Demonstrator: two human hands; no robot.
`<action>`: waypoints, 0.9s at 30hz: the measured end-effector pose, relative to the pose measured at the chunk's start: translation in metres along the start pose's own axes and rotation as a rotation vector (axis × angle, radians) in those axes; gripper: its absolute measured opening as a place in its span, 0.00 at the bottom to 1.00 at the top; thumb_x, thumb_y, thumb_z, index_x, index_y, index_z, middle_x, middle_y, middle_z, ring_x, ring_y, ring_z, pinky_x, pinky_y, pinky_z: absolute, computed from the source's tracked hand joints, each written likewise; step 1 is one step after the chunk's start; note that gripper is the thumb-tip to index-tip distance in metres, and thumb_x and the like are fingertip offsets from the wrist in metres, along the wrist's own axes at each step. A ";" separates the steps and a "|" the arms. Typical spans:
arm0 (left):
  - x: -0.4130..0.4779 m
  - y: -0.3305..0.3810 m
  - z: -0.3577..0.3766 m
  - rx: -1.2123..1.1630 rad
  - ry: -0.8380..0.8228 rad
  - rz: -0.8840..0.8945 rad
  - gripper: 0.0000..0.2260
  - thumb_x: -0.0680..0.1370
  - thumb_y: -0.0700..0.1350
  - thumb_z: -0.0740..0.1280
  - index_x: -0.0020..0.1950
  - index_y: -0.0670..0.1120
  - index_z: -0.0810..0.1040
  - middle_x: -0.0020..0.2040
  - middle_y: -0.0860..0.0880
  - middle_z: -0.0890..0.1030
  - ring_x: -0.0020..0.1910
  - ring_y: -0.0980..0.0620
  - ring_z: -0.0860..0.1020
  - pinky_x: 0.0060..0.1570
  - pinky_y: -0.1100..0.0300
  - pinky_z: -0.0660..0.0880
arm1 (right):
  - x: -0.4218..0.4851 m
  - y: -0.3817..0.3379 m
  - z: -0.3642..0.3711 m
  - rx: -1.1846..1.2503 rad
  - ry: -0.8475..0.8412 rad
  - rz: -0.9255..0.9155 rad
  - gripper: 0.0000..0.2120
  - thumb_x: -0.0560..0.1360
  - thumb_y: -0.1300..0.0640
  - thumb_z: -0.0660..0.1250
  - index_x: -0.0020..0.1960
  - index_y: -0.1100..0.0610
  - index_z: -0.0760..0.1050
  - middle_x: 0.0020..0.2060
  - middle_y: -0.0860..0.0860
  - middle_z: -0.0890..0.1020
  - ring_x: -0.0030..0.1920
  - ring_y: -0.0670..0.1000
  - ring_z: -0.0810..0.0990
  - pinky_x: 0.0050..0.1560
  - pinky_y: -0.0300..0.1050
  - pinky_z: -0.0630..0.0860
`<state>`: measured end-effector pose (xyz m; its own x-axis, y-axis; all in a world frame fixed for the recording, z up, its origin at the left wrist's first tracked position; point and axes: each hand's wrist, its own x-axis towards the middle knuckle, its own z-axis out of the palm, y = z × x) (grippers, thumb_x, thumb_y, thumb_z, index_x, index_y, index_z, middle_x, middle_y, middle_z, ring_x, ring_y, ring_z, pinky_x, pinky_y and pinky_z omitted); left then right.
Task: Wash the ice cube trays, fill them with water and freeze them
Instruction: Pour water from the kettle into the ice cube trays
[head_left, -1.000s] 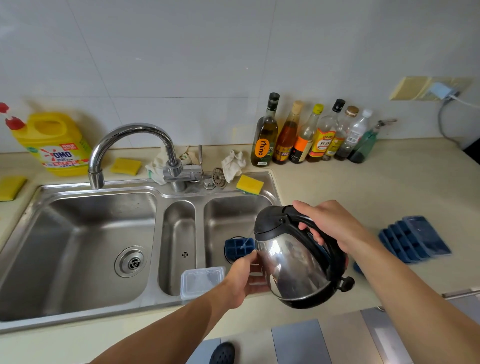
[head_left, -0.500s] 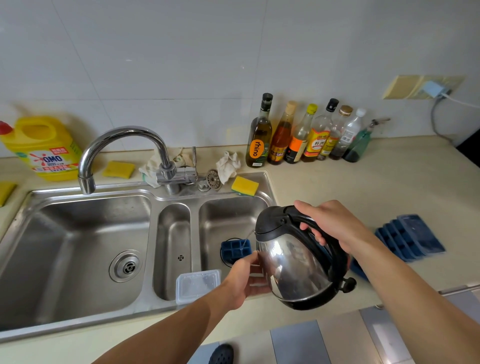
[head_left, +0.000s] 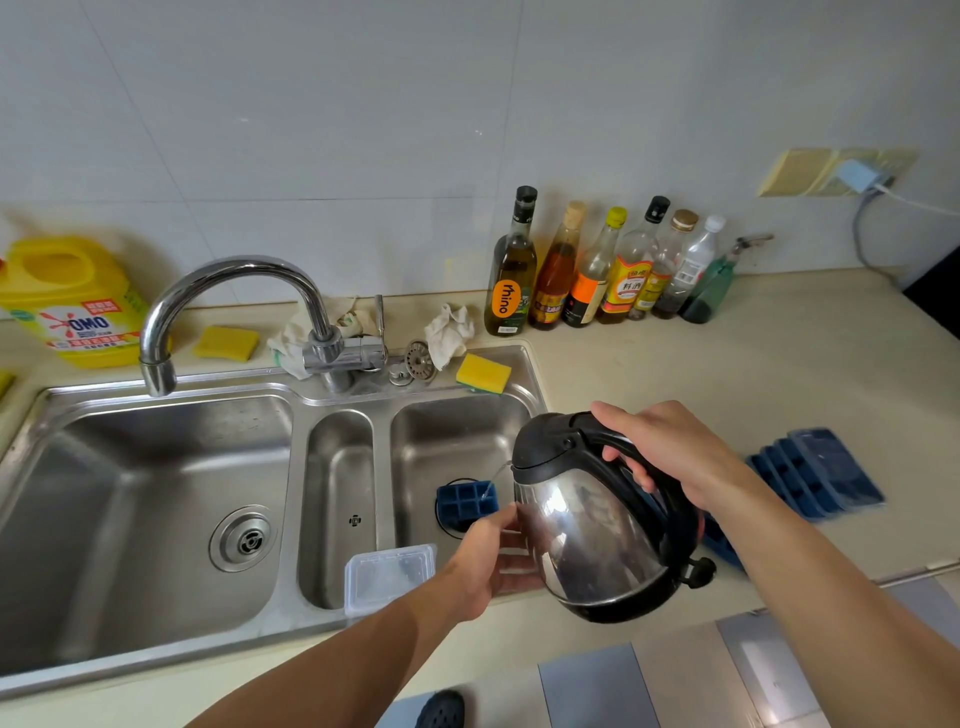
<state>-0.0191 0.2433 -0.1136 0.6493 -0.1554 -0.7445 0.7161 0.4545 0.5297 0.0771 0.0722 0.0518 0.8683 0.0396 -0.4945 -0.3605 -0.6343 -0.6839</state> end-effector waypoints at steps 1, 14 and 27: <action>0.001 0.000 0.000 0.000 -0.001 -0.001 0.16 0.82 0.52 0.64 0.52 0.41 0.84 0.53 0.37 0.85 0.52 0.38 0.85 0.45 0.48 0.83 | 0.000 0.000 0.000 -0.004 0.001 0.001 0.29 0.78 0.37 0.67 0.41 0.65 0.83 0.23 0.55 0.74 0.23 0.51 0.70 0.33 0.44 0.72; 0.004 -0.003 -0.001 0.002 0.004 0.004 0.16 0.82 0.52 0.64 0.53 0.41 0.83 0.53 0.37 0.85 0.53 0.38 0.85 0.48 0.46 0.83 | 0.002 0.002 -0.001 -0.012 -0.011 0.010 0.29 0.77 0.37 0.67 0.40 0.64 0.83 0.23 0.55 0.74 0.23 0.51 0.71 0.34 0.45 0.73; 0.014 0.002 -0.007 0.012 0.005 0.010 0.16 0.83 0.53 0.62 0.51 0.43 0.84 0.51 0.40 0.86 0.51 0.40 0.85 0.46 0.47 0.83 | 0.010 -0.004 0.001 -0.006 -0.024 0.001 0.28 0.78 0.39 0.67 0.41 0.65 0.83 0.23 0.55 0.74 0.23 0.51 0.71 0.32 0.44 0.72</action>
<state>-0.0101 0.2486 -0.1258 0.6552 -0.1468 -0.7410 0.7125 0.4459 0.5417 0.0868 0.0757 0.0493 0.8595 0.0571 -0.5080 -0.3595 -0.6389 -0.6801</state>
